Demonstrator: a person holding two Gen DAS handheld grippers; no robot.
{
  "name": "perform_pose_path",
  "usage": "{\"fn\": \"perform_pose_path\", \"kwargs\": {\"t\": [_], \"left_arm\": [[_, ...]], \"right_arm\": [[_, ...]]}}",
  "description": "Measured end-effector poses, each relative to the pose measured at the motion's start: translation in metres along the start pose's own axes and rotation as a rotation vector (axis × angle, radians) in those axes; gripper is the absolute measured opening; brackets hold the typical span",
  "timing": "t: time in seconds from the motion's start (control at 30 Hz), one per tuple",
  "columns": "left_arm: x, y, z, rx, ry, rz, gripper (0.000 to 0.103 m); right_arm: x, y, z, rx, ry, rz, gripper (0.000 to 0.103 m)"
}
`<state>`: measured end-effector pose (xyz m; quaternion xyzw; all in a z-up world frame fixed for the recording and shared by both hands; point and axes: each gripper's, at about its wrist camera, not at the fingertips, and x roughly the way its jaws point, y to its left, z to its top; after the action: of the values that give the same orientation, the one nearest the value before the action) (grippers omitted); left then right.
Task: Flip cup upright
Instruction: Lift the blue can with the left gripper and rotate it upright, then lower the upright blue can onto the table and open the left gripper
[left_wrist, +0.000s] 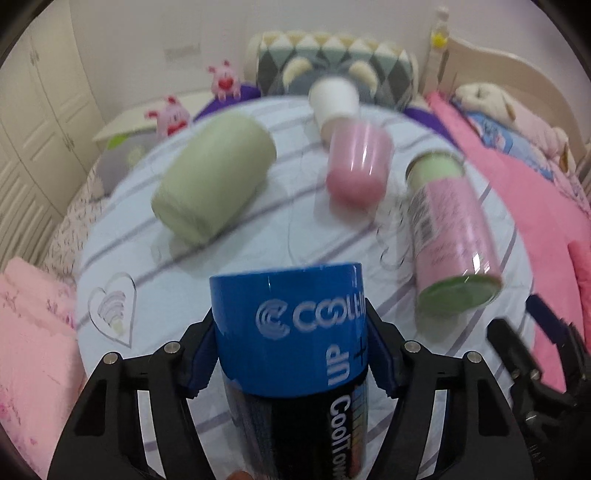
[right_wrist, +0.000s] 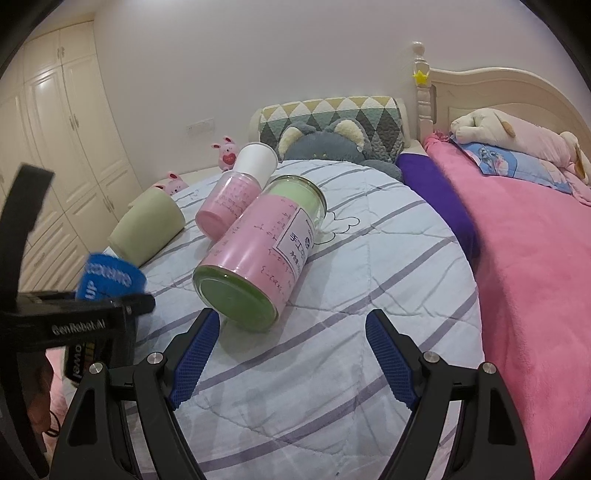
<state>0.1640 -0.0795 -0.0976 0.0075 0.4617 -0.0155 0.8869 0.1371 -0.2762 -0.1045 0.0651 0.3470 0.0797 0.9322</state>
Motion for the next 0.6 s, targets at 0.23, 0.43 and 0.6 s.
{"fn": "perform_pose_path", "kwargs": {"t": [0.23, 0.43, 0.6], "left_arm": [[-0.019, -0.004, 0.008, 0.029, -0.142, -0.001, 0.068], [-0.011, -0.005, 0.005, 0.035, -0.129, -0.011, 0.068], [-0.009, -0.005, 0.007, 0.022, -0.128, -0.013, 0.068]], "right_arm": [[-0.003, 0.008, -0.001, -0.019, -0.014, 0.008, 0.083], [-0.005, 0.012, -0.003, -0.026, -0.010, 0.007, 0.083], [-0.008, 0.013, -0.004, -0.023, -0.012, 0.001, 0.083]]}}
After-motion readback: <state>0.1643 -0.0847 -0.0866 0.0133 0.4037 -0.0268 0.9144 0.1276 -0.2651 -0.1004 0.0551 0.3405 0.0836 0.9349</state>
